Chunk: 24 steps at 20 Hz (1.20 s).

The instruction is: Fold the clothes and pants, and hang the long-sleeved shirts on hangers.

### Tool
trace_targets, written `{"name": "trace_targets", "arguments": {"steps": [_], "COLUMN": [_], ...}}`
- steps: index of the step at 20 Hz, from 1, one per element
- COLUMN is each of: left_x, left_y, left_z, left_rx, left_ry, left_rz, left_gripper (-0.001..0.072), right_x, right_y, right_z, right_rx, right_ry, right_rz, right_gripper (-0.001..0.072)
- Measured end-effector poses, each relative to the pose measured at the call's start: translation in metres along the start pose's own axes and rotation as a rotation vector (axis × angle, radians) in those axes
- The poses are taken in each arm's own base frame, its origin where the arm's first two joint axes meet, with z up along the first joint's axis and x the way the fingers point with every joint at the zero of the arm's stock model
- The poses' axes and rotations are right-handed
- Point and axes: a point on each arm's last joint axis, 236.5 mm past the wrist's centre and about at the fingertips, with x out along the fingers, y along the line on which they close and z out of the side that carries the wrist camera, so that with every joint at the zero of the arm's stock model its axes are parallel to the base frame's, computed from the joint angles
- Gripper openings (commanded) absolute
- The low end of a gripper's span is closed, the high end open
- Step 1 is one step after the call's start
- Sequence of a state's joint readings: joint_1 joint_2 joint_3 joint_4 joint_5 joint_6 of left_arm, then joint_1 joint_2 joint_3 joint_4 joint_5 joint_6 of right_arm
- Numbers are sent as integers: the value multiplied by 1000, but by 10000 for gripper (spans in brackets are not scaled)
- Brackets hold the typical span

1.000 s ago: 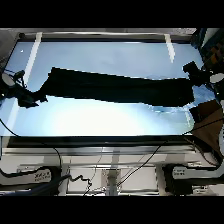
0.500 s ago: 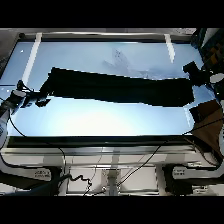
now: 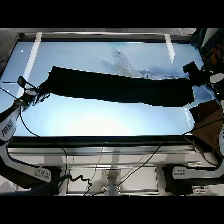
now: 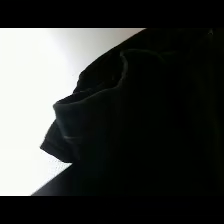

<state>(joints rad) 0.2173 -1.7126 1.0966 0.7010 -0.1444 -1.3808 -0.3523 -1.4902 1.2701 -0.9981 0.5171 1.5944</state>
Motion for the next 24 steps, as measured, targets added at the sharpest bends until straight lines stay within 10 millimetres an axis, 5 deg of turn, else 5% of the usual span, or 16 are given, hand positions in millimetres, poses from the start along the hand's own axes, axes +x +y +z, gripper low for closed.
{"name": "trace_targets", "arguments": {"steps": [4,8,10,11,14,20,21,23,24], "left_x": [-13,-54,-82,-95,-122,-137,-137,-137,-136], "left_y": [-51,-104,-107,-105,-86,-69,-67,-65,-63], "left_z": [34,51,48,49,49,45,44,43,41], "left_rx": [173,358,466,511,578,602,603,602,602], "left_ry": [-24,131,251,294,391,467,477,484,494], "left_rz": [-87,-163,-131,-104,-6,66,73,78,82], "left_gripper": [21,22,23,23,23,23,24,23,24], "right_x": [-3,-16,-27,-32,-49,-111,-120,-125,-122], "right_y": [5,24,34,36,12,-79,-90,-107,-116], "right_z": [-12,-26,-36,-40,-50,-87,-100,-125,-138], "right_rx": [-7,-73,-136,-174,-272,-234,-211,-143,-88], "right_ry": [70,188,262,296,396,580,583,553,527], "right_rz": [8,42,65,67,-5,-193,-209,-229,-239], "right_gripper": [341,334,314,107,72,72,130,676,685]}}
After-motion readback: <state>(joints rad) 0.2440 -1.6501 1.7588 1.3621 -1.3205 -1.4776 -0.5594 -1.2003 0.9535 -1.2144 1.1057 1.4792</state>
